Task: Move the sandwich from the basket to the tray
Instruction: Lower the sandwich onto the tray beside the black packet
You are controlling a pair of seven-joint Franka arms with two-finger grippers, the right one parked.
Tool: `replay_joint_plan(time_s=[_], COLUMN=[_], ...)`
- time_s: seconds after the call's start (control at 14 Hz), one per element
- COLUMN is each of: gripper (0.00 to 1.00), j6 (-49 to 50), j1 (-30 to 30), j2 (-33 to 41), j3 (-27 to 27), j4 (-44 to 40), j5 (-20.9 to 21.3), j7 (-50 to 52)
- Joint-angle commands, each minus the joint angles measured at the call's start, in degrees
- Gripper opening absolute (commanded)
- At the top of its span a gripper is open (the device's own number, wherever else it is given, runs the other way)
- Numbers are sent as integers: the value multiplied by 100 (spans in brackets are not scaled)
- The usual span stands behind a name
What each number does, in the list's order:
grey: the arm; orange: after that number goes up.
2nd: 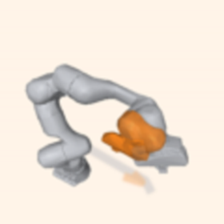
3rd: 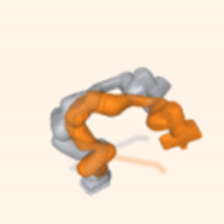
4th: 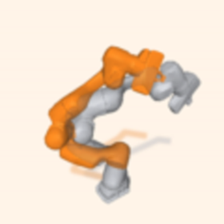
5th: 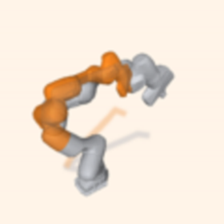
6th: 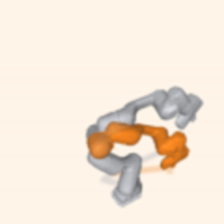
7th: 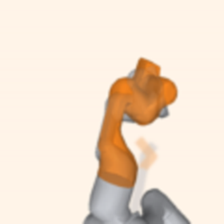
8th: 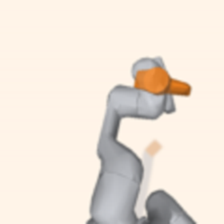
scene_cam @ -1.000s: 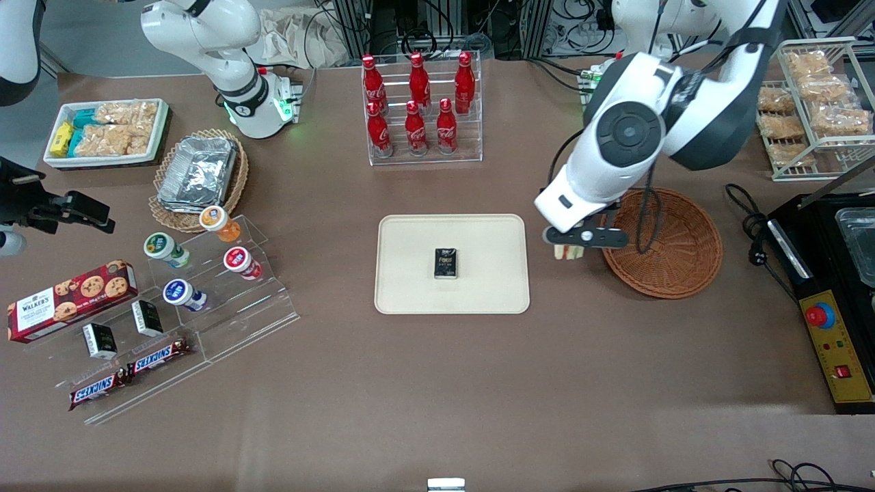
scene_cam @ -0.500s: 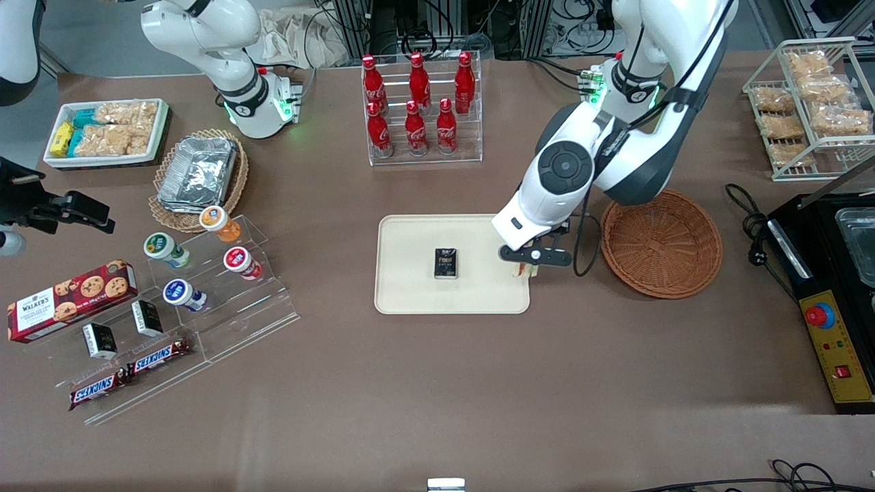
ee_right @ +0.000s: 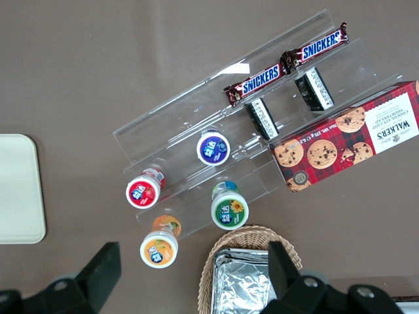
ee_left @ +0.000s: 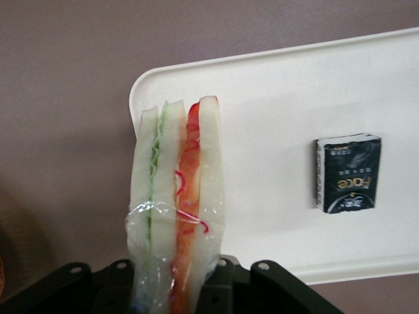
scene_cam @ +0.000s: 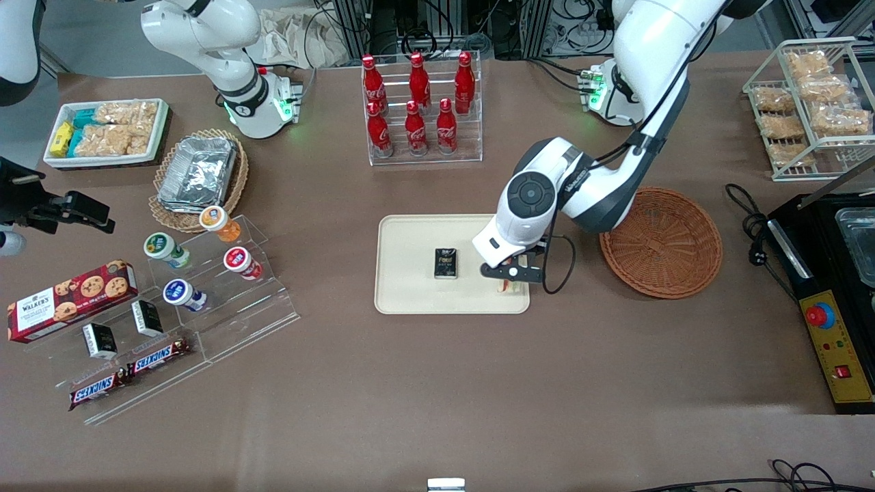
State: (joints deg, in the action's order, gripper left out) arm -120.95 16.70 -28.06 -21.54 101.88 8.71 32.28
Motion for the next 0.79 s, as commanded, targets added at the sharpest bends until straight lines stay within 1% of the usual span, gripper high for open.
replay_joint_plan(time_s=[0.0, 0.29, 0.5, 0.64, 0.71], gripper=[0, 0, 0, 0, 6], j6=[-261, -455, -797, -869, -869], j1=[26, 114, 158, 193, 193], j2=[-235, -419, -709, -780, -806], j3=[9, 27, 35, 44, 44], j4=[-10, 95, 87, 78, 78], j5=[263, 289, 465, 693, 755], j7=[130, 138, 348, 611, 726])
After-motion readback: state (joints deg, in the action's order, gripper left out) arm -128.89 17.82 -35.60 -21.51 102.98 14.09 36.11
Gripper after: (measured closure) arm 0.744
